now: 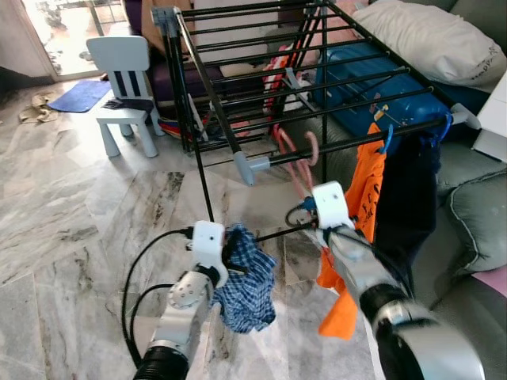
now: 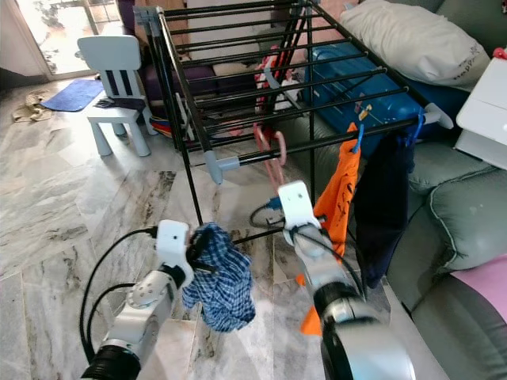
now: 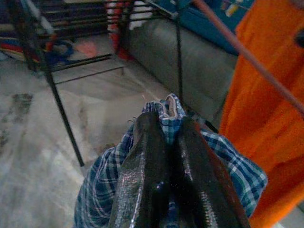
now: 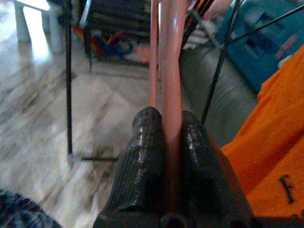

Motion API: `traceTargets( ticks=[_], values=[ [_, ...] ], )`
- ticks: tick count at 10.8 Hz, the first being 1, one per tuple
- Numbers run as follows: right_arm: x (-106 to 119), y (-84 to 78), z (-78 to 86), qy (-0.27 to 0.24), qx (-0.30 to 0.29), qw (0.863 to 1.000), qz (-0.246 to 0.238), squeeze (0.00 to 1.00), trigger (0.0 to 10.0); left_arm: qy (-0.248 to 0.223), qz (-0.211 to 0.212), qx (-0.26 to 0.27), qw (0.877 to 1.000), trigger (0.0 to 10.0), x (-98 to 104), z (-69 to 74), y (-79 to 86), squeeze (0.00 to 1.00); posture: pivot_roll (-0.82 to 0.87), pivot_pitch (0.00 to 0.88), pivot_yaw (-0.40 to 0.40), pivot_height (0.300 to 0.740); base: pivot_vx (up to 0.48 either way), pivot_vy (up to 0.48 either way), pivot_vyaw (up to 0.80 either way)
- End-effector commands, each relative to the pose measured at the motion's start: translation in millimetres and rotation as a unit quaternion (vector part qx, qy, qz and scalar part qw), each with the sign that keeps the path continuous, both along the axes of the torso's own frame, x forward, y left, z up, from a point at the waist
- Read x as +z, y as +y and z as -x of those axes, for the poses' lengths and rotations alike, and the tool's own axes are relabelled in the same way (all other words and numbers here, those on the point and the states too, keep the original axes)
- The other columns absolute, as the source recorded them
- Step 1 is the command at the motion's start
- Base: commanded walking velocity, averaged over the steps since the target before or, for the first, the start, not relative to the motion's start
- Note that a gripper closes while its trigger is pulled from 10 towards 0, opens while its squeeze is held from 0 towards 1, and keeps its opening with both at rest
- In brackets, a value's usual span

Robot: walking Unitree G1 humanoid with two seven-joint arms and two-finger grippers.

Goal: Hang hanger

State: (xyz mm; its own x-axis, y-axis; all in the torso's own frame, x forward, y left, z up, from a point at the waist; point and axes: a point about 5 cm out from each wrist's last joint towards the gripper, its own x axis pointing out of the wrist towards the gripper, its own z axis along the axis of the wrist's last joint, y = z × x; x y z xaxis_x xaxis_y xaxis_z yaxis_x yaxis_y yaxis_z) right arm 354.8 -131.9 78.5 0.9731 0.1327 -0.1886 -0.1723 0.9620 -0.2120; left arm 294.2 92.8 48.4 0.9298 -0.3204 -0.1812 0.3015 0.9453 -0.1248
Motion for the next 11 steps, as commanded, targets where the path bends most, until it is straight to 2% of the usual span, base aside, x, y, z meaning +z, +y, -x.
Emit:
traceTargets(
  ticks=[1, 3, 5, 6, 9, 11],
  values=[
    [9.5, 2.4, -0.6, -0.034, 0.003, 0.999, -0.009, 0.00, 10.0, -0.021, 0.000, 0.011, 1.000, 10.0, 9.4, -2.5, 3.3, 0.00, -0.04, 0.026, 0.020, 0.740, 0.000, 0.000, 0.00],
    [-9.1, -5.4, 27.7, -0.031, -0.014, 0.999, -0.022, 0.00, 10.0, -0.036, -0.011, 0.021, 0.999, 10.0, 17.7, -0.2, 11.2, 0.00, -0.04, 0.086, 0.027, 0.740, 0.000, 0.000, 0.00],
    [-29.7, -2.0, 59.1, 0.030, -0.006, 0.998, -0.057, 0.00, 10.0, -0.050, -0.032, 0.040, 0.997, 10.0, 27.8, 1.4, 21.9, 0.00, -0.03, 0.123, 0.022, 0.740, 0.000, 0.000, 0.00],
    [-28.6, -2.1, 69.7, 0.039, 0.001, 0.998, -0.055, 0.00, 10.0, -0.049, -0.032, 0.049, 0.997, 10.0, 31.1, 3.4, 27.5, 0.00, -0.03, 0.135, 0.023, 0.740, 0.000, 0.000, 0.00],
    [-17.9, -17.0, 82.2, 0.044, -0.010, 0.997, -0.061, 0.00, 10.0, -0.040, -0.037, 0.045, 0.998, 10.0, 32.1, 8.4, 20.1, 0.00, -0.04, 0.119, 0.011, 0.740, 0.000, 0.000, 0.00],
    [-16.9, -20.2, 85.2, 0.058, -0.006, 0.997, -0.056, 0.00, 10.0, -0.037, -0.035, 0.044, 0.998, 10.0, 34.6, 7.5, 15.3, 0.00, -0.04, 0.116, 0.000, 0.740, 0.000, 0.000, 0.00]
  ],
)
